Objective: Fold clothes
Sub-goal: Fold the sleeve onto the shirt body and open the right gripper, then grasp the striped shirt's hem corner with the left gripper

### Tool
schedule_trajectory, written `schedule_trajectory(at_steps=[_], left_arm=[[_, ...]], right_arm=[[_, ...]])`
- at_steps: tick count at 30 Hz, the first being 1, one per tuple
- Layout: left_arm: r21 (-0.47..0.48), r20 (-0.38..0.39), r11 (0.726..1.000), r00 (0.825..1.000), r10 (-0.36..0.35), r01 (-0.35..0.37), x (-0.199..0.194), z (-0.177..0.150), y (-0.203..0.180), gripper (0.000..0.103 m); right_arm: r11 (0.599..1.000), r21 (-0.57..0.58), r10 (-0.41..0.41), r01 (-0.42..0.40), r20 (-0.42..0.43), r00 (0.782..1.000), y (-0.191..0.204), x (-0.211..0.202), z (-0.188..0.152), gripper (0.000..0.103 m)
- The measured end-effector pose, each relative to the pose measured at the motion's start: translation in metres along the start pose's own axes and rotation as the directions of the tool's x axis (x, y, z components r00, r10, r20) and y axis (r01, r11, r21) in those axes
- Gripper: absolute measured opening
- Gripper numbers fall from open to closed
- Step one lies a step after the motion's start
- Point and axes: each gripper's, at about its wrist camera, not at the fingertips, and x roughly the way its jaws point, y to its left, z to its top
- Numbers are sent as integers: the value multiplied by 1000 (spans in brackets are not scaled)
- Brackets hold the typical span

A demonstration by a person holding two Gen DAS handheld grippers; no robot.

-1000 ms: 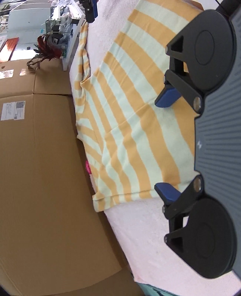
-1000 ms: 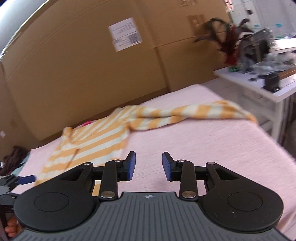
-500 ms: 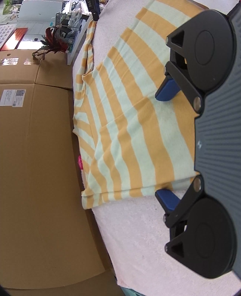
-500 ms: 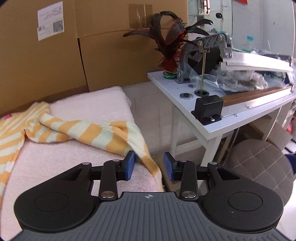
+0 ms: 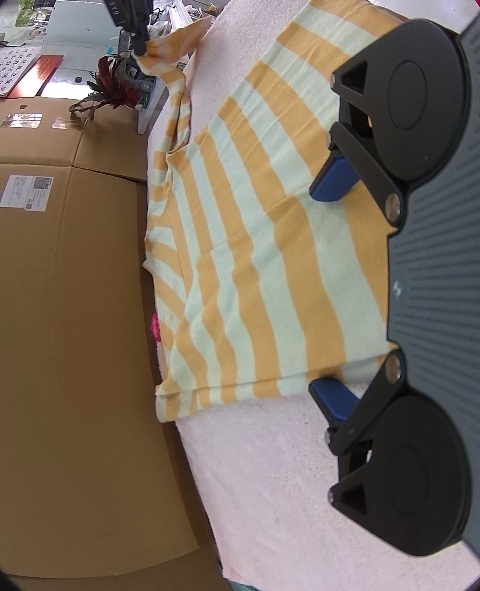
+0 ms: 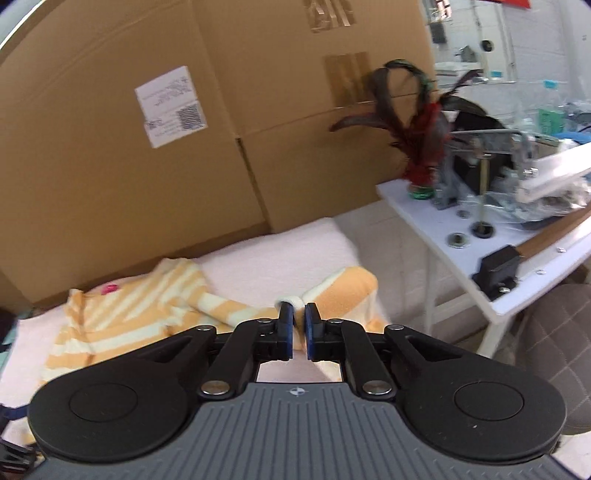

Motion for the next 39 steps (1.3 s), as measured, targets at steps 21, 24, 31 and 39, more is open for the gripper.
schedule_trajectory(at_steps=[21,24,31,39], left_arm=[[64,140,991,983,-122,114,-26,29,-13,81],[87,115,993,990,-87,77,-8,57,-19,85],[110,33,979,984,-177,172,47,79,-12,77],[-18,-26,938,937,-347,347,75,74,18,80]], right_arm=[[978,-199,91,-70,100,991,82,91,-64,18],[987,-68,152,-145,120,981,57,90,-68,19],[977,35,205,-211,128,970,42,88,-66,21],[968,35,241,-248,147,959,46,84,-67,31]])
